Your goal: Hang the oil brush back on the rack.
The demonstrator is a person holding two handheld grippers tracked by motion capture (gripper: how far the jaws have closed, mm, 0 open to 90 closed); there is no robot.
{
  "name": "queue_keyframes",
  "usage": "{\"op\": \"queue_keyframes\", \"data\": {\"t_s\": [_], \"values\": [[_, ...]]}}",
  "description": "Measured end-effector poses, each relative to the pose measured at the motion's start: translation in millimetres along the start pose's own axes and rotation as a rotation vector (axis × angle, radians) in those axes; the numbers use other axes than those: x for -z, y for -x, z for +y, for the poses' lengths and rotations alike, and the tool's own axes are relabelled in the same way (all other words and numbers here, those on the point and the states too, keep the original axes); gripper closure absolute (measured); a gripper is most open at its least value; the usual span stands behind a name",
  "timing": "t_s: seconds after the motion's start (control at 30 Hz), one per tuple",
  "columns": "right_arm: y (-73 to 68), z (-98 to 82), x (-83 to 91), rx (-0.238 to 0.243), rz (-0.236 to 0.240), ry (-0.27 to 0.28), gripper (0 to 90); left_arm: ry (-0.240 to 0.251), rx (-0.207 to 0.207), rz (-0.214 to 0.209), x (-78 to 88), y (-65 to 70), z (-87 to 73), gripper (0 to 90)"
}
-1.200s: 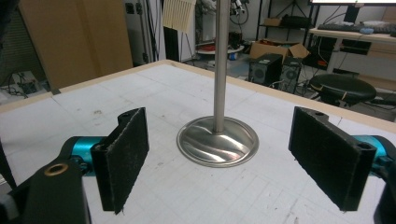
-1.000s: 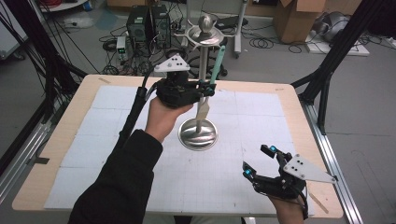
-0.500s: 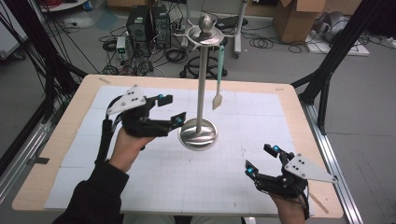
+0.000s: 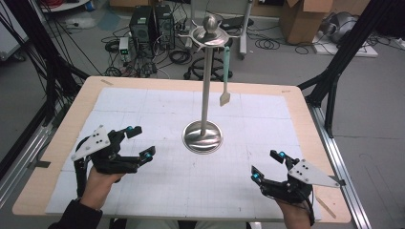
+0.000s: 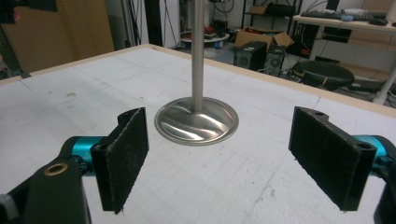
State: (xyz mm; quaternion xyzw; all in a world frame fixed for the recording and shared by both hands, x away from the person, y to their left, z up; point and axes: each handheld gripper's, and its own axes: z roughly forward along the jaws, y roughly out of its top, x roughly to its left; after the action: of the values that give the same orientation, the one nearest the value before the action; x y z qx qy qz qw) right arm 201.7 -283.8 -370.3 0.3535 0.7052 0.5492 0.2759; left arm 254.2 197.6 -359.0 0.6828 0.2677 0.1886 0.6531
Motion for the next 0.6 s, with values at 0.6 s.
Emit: {"op": "queue_keyframes", "data": {"t_s": [0.6], "values": [[-2.2,-8.1,-1.6,-0.011,-0.015,-0.021,18.5,-0.002,0.037,0.061,32.0,-7.3,-29.7,17.1]]}}
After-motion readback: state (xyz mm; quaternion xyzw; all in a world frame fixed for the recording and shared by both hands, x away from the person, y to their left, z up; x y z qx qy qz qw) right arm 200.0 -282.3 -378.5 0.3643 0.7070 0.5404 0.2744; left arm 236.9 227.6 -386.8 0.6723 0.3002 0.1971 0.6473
